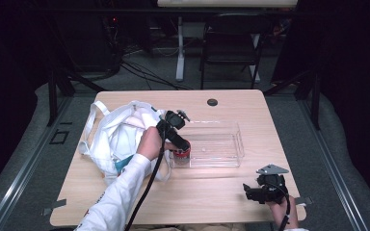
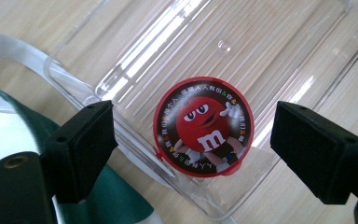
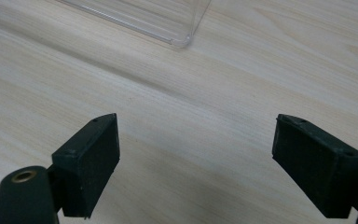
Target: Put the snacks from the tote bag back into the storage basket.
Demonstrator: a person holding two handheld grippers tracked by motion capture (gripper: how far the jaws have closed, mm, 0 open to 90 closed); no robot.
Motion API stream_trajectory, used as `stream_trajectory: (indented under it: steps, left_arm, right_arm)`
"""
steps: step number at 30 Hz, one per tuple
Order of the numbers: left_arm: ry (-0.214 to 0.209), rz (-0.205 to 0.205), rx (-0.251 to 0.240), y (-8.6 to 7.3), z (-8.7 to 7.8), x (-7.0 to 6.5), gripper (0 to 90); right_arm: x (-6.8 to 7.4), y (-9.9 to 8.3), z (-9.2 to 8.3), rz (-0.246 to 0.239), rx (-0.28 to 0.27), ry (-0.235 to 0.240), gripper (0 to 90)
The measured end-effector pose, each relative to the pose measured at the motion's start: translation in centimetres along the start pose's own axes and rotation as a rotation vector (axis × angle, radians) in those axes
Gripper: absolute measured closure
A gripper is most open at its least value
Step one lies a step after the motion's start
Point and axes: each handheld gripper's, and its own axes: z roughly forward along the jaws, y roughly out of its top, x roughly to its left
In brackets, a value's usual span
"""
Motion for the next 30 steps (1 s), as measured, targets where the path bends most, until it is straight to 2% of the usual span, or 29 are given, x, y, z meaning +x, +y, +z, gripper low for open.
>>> stream_trajectory:
  steps: [5,16,23,30]
  left_arm:
    - [0.003,-0.005,-0.028,-0.3,-1.5,0.4,11.4]
    - [0.047,-0.037,-0.09,-2.2,-5.2,2.0,7.4]
    - [0.078,-0.069,-0.115,-4.3,-7.4,3.5,5.0]
    - [0.108,-0.115,-0.116,-7.0,-8.6,4.8,1.1]
  right_arm:
    - [0.0,0.0,0.0,-0.001,-0.001,0.002,14.4]
    - [0.0,0.0,0.0,-0.001,0.002,-0.003,14.3]
    - [0.0,0.0,-0.1,-0.001,0.001,0.0,14.4]
    - [0.0,0.0,-0.1,-0.001,-0.003,-0.002,14.4]
